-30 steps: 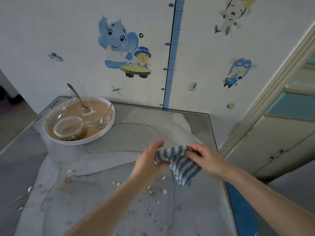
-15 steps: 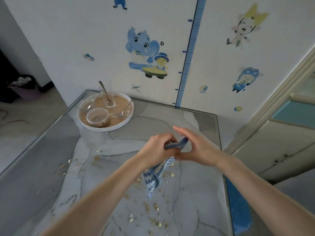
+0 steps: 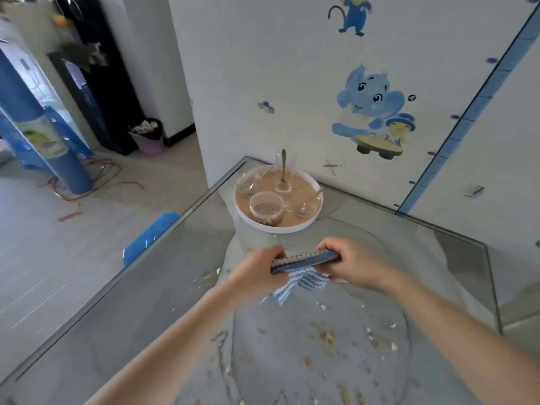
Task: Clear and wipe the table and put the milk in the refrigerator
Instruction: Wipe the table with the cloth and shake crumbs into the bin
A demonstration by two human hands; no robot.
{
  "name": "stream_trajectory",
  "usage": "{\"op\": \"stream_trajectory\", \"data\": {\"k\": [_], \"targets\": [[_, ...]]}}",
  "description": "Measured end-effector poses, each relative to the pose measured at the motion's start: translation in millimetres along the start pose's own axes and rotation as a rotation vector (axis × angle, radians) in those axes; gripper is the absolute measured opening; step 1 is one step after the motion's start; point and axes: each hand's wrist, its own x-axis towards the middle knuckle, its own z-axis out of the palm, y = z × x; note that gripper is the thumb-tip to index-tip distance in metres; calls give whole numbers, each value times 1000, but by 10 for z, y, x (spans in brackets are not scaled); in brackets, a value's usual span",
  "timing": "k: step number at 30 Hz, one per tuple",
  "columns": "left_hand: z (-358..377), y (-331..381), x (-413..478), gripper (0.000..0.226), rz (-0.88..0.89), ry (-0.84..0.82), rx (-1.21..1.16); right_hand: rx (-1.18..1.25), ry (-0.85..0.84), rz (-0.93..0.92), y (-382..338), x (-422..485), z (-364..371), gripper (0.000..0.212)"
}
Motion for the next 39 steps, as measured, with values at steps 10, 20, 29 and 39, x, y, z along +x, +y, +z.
{"op": "stream_trajectory", "data": {"k": [10, 20, 29, 39], "targets": [[-930, -1406, 527, 38, -53, 156, 4, -15, 45, -88, -771, 1724, 688, 9], [-541, -2343, 1034, 57, -84, 28, 219, -213, -190, -75, -461, 2757, 1339, 53], [127, -2068, 1254, 54, -25, -111, 208, -480, -266, -41, 128, 2466, 1306, 51], [774, -1290, 1365, 57, 70, -144, 172, -500, -181, 123, 852, 1792, 842, 43]]}}
